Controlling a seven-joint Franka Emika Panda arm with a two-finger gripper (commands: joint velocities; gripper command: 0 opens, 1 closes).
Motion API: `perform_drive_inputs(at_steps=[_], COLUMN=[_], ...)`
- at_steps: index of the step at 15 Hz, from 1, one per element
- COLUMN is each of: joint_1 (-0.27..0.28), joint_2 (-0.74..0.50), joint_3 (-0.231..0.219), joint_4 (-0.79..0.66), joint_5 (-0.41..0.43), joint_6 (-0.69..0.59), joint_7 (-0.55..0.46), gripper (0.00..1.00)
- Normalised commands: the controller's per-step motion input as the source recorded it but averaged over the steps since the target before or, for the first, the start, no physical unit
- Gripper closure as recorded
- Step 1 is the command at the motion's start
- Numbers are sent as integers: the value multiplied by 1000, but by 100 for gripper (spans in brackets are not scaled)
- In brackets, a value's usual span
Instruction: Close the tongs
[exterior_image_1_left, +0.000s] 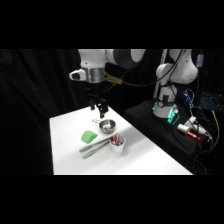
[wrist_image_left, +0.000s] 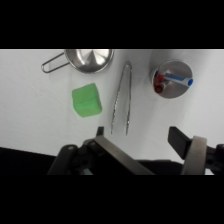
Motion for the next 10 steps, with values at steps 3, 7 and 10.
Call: perform_drive_inputs(at_steps=[3,7,10], joint_1=[35,48,56], joint_2=[226,200,167], joint_3=[1,-10,-34], joint_4=[149,129,113], joint_5=[-84,-92,-117], joint_6=[233,220,245], joint_7=[148,168,178], gripper=[0,0,0])
